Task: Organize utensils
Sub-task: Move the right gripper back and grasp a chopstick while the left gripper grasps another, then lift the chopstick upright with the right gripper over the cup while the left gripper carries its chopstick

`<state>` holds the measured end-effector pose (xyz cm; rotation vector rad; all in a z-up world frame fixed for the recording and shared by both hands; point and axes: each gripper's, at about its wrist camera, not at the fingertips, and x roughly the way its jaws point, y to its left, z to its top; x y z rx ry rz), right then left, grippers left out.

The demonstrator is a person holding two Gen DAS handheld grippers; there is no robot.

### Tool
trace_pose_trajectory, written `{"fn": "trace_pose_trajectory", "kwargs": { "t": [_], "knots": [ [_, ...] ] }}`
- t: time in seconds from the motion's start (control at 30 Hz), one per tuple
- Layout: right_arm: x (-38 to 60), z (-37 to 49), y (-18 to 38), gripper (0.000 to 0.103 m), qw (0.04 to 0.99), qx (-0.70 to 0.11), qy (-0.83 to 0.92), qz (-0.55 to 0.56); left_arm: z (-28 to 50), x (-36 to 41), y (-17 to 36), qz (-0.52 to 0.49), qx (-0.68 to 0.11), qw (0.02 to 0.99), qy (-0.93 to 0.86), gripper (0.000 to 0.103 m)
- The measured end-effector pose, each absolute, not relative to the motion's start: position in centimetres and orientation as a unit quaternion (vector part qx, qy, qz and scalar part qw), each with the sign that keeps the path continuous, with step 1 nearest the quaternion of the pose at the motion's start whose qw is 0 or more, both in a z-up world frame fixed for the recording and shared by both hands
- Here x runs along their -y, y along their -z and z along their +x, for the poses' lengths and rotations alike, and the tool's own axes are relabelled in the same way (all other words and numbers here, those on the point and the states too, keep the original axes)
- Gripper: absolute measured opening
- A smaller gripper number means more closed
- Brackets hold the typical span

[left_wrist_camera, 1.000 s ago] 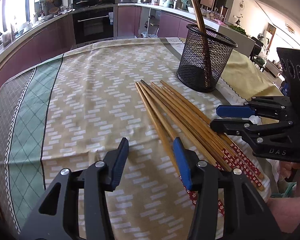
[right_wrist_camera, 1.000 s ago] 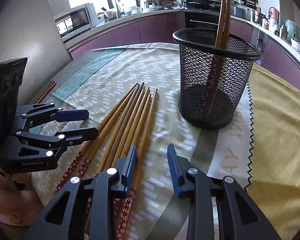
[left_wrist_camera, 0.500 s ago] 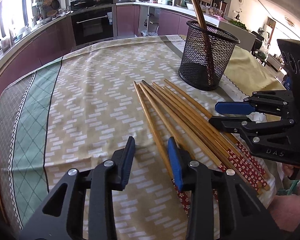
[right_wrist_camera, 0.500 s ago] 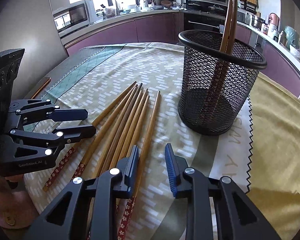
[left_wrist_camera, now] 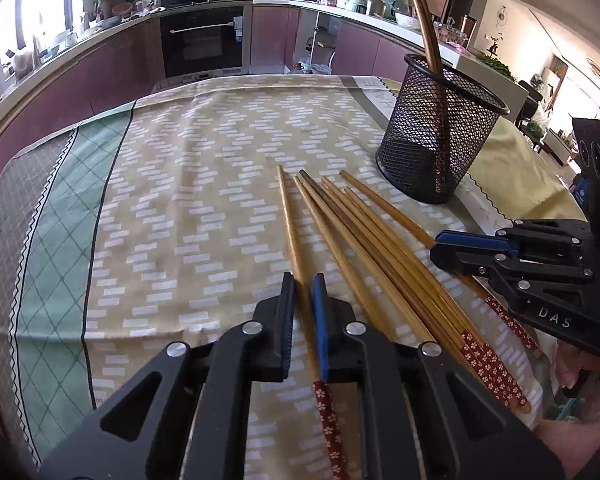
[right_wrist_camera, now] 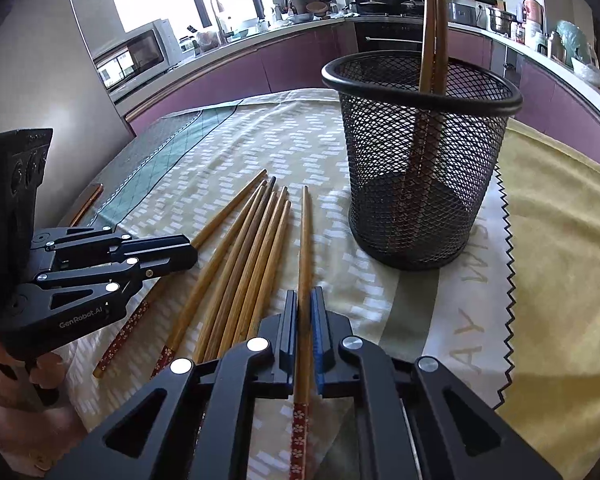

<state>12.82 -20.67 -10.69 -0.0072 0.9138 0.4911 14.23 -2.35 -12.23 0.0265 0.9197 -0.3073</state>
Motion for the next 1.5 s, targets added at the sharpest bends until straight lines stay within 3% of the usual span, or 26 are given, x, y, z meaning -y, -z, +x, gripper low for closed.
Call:
{"fn": "trace_pose_trajectory", "kwargs": {
  "t": [0.5,1.5],
  "knots": [
    [22.4,11.6,9.0,0.006,0.873,-0.412,-0.259,0.022,13.0,0.8,10.6,-0.031,-0.431,0.887,0.161,0.008],
    [26.6,10.5,0.9,0.006,0.918,-0.287,-0.267,0.062,9.6,0.9,-1.4,-0.067,-0.294,0.918,0.259,0.007]
  ]
}}
